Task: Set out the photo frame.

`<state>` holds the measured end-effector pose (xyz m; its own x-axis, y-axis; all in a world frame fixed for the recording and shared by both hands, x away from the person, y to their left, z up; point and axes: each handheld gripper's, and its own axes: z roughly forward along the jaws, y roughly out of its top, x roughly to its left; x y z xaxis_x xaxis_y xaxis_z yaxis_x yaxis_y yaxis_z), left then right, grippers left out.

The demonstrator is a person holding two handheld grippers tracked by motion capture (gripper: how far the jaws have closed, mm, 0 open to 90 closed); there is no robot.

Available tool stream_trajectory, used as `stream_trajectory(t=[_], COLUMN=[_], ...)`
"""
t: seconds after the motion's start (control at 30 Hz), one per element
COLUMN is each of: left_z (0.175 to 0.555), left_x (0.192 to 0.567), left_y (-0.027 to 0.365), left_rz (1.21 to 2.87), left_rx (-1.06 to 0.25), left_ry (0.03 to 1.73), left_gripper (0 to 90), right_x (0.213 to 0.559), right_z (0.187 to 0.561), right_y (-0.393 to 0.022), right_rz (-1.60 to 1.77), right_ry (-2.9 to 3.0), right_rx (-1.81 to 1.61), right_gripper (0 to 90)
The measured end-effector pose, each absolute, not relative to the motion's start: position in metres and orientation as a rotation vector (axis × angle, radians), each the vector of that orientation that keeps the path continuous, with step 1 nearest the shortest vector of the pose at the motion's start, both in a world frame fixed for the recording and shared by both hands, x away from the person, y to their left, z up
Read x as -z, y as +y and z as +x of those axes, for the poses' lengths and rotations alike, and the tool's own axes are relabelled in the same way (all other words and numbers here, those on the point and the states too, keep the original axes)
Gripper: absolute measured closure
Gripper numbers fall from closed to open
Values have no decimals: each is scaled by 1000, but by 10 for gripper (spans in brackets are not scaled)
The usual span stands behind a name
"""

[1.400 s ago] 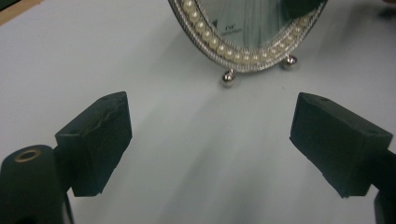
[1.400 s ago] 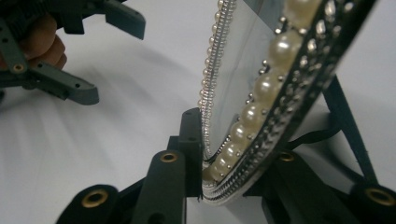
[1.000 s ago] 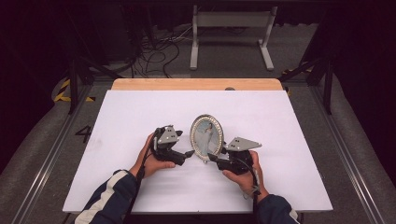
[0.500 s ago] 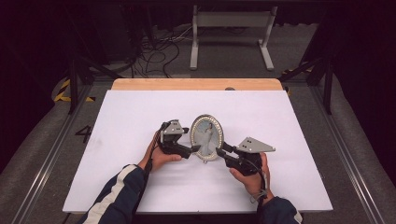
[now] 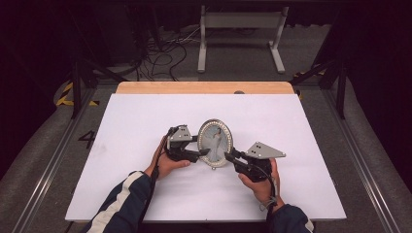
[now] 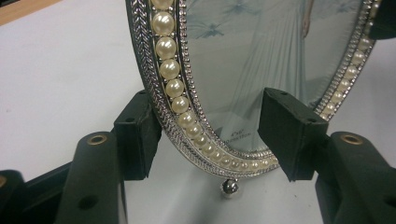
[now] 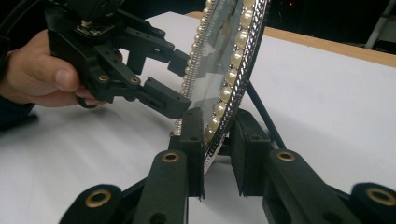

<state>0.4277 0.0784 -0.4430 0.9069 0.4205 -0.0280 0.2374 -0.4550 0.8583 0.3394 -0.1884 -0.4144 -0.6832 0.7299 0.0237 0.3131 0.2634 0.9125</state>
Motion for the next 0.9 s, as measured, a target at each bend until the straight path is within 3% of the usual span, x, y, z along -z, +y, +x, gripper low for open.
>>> stream_trajectory(t=[0.5, 0.9], left_z=[421, 416], left_x=[441, 434], left_y=[86, 87], left_rz=[2112, 2059], left_rx=[-261, -300], left_ry=[462, 479], left_gripper=[416, 345], right_x=[417, 413], right_z=[348, 342], right_y=[-186, -186], right_rz=[972, 945], right_ry=[2114, 2072], right_rx=[-1398, -1374], right_gripper=[767, 743])
